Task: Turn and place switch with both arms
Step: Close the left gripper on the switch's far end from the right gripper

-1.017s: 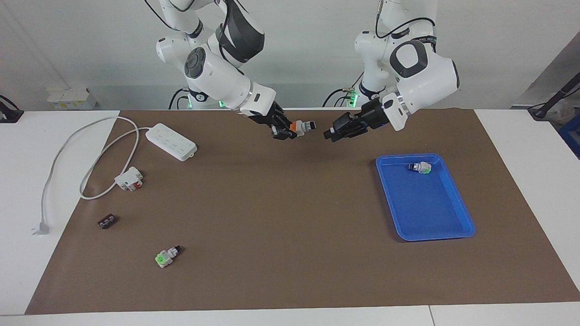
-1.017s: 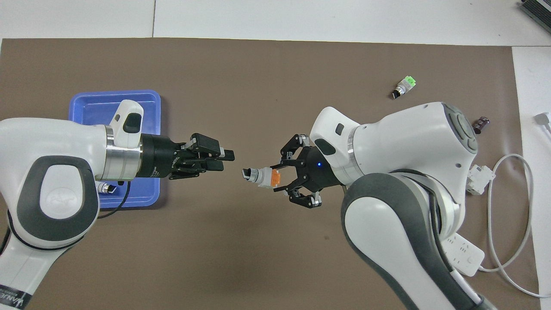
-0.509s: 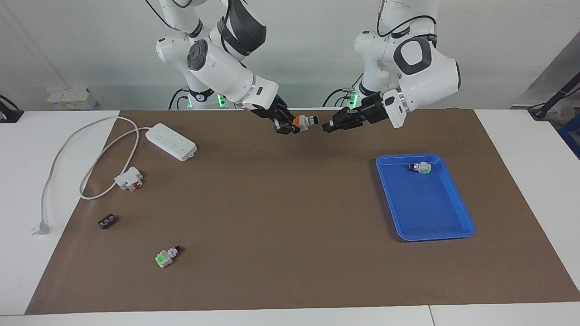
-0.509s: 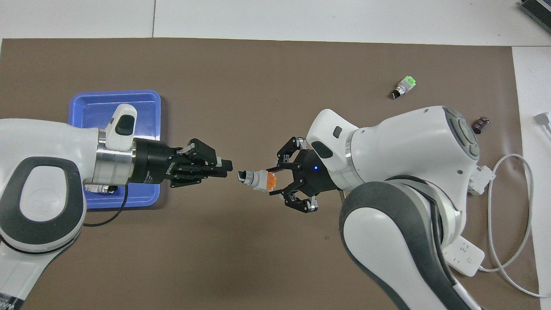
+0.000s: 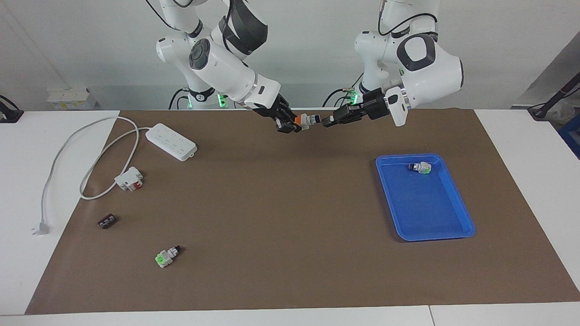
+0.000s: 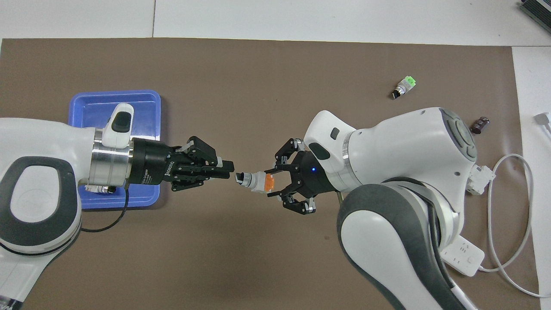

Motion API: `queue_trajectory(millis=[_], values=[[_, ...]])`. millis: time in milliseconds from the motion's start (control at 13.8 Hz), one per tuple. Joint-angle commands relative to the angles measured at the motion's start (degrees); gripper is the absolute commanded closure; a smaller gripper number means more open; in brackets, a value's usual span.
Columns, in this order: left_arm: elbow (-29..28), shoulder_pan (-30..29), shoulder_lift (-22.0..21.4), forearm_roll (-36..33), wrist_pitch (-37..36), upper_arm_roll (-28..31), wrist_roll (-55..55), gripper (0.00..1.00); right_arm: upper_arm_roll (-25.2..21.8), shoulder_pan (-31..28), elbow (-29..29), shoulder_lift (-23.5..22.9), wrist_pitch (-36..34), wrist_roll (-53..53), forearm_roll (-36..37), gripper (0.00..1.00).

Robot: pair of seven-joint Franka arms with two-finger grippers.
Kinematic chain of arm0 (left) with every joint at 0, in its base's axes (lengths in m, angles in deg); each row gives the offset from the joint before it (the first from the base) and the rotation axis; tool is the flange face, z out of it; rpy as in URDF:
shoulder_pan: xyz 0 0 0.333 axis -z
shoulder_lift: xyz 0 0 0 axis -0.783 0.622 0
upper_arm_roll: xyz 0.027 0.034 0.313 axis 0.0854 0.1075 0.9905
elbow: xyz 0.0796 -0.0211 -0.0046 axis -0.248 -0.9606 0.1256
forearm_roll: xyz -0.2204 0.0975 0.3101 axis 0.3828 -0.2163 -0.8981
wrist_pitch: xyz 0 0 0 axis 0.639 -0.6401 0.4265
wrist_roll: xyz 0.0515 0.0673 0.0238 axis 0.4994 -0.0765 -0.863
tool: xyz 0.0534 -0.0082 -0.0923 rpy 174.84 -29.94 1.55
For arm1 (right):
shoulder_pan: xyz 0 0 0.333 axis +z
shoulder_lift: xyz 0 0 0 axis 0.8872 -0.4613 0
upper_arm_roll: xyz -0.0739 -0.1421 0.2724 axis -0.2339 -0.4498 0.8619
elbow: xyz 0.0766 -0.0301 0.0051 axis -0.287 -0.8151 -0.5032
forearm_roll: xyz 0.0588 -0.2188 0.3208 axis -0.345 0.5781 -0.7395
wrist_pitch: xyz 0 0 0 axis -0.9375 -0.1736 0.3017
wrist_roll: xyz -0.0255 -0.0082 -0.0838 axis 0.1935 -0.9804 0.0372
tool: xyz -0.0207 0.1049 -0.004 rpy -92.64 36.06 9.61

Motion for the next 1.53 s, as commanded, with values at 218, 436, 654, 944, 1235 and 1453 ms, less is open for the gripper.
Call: queue_trajectory(millis=[218,436,654,944,1235,1453], values=[[0.2,-0.1,-0.7,0.8,-1.4,-0.8,-4.4,0.78,0.4,-0.2,-0.7,1.2,0.6,-2.0,-1.4,1.0],[0.2,0.2,-0.7,0.8,-1.1,-1.1,-4.5,0.78,0.4,-0.2,-0.7,1.2,0.6,-2.4,-1.2,1.0],[0.4,0.4,-0.7,0.8,-1.0,-1.1,-4.4,0.86,0.4,-0.2,-0.7,1.5,0.6,-2.8,-1.0,1.0],[0.4,1.2,-0.6,0.8,-0.4,-1.1,-4.1,0.96,0.4,-0.2,-0.7,1.8,0.6,-3.6,-0.8,1.0],[0.5,2.2,-0.4,0.4,-0.3,-1.1,-2.5,1.0,0.4,-0.2,-0.5,1.8,0.7,-4.3,-0.7,1.0],[0.9,2.4,-0.2,0.3,0.1,-1.2,2.7,1.0,0.4,-0.2,-0.5,1.8,0.6,-4.5,-0.7,1.0]])
